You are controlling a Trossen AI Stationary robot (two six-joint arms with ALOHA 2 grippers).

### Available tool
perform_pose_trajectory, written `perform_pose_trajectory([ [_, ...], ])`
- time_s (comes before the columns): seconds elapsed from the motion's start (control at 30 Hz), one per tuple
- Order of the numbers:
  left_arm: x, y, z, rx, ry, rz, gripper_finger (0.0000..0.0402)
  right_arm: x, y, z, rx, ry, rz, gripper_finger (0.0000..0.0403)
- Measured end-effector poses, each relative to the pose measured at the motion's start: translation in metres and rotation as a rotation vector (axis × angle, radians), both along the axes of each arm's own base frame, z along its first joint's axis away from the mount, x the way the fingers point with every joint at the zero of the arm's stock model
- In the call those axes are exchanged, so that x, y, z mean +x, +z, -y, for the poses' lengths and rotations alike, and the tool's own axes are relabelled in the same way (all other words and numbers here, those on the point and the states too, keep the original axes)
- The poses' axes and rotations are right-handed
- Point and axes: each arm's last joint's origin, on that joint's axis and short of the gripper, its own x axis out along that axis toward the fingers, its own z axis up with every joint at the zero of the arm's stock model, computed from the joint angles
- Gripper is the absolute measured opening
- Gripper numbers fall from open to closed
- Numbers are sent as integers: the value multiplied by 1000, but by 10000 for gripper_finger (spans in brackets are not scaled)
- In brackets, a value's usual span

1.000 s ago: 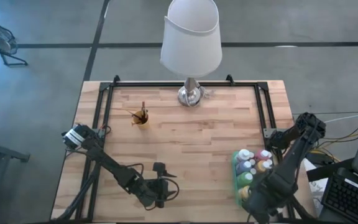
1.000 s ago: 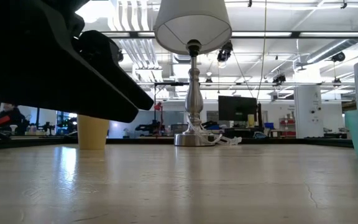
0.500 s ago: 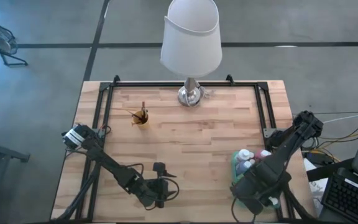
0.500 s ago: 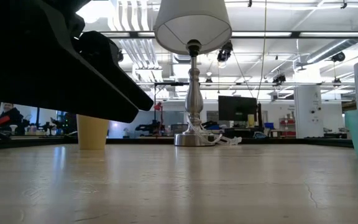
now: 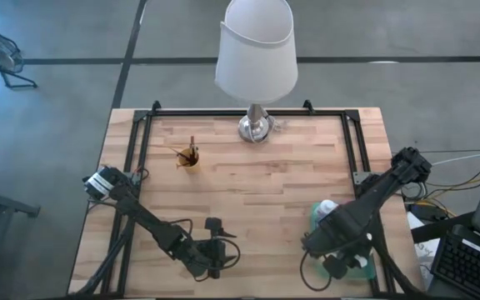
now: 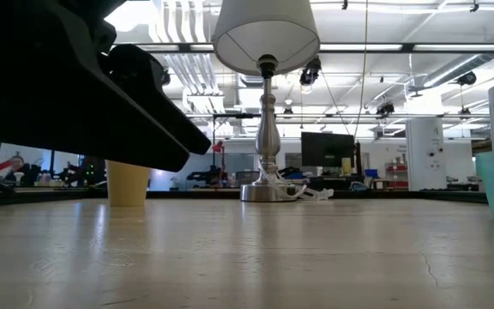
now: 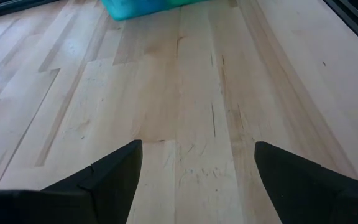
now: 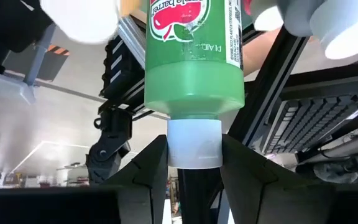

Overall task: Pick & Place Paint Supplies
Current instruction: Adjust the green paint bottle

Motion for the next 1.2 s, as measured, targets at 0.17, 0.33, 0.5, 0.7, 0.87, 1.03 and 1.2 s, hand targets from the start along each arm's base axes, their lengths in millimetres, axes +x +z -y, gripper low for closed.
perform_pose_trajectory([
  [0.17, 0, 0, 0, 2, 0, -3, 314, -1, -10, 5, 27, 18, -42, 113],
  [0.33, 0, 0, 0, 2, -1, -4, 314, 0, -15, 11, 35, 31, -43, 113],
  [0.5, 0, 0, 0, 3, -1, -4, 314, 1, -27, 19, 40, 41, -52, 113],
  [0.7, 0, -1, 0, 4, -2, -7, 314, 0, -40, 27, 48, 64, -64, 113],
  [0.87, 0, -1, 0, 4, -1, -7, 314, -1, -45, 30, 51, 79, -64, 113],
  [1.03, 0, -1, 0, 4, -1, -6, 314, 0, -46, 32, 28, 89, -50, 113],
  [1.2, 0, -1, 0, 4, -1, -6, 314, 1, -46, 33, -4, 99, -26, 133],
])
